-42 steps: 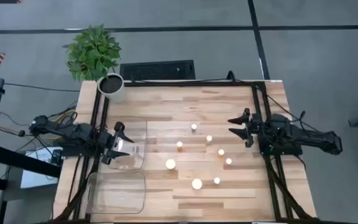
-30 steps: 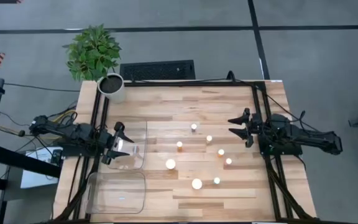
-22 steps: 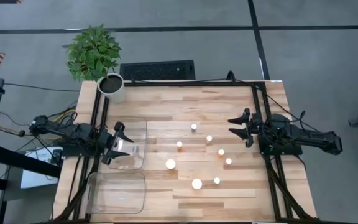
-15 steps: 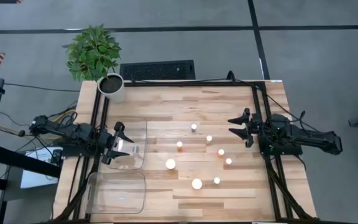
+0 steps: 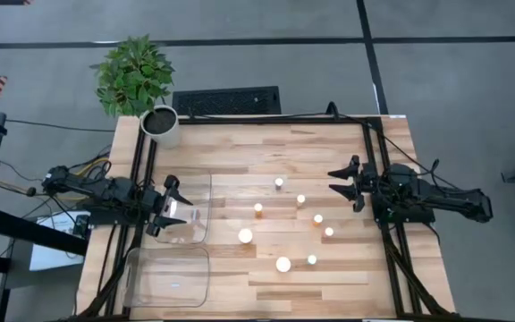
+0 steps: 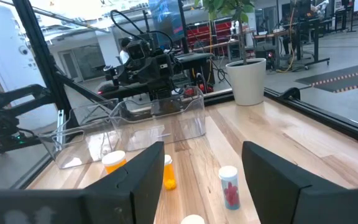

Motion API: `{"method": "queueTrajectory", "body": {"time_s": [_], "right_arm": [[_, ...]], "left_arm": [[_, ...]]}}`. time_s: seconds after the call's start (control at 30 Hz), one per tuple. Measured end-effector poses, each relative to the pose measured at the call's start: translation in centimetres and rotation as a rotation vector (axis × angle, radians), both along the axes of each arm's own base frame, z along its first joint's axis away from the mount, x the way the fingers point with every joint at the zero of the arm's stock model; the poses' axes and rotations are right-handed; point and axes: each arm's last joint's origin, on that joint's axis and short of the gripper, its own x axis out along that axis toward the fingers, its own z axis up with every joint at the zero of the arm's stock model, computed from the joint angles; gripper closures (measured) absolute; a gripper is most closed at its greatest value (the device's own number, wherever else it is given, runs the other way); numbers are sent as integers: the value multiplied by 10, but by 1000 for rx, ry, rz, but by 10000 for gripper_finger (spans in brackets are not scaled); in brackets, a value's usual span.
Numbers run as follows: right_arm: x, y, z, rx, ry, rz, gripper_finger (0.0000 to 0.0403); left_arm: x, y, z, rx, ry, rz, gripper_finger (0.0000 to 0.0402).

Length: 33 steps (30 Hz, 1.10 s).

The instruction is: Pick and place medicine bottles into bin by pill shape (circle, oval)

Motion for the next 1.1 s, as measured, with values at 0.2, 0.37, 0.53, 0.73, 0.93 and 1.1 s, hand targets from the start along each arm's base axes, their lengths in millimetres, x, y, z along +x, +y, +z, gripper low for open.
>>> {"method": "queueTrajectory", "body": {"time_s": [0.2,0.37,0.53,0.73,0.93,1.1], "right_arm": [[0,0,0,0,0,0,178],[0,0,0,0,0,0,178],[0,0,0,0,0,0,178],[0,0,0,-119,13,-5,178],[0,0,0,-136,14,-6,178],[0,0,1,-16,-10,-1,178]], "left_arm": [[0,0,1,7,-9,1,148],[0,0,4,-40,-34,-2,148],[0,0,4,-128,-11,-7,148],[0,2,4,-264,20,53,148],[1,8,4,-414,16,256,148],[1,10,4,-426,4,325,148]]}}
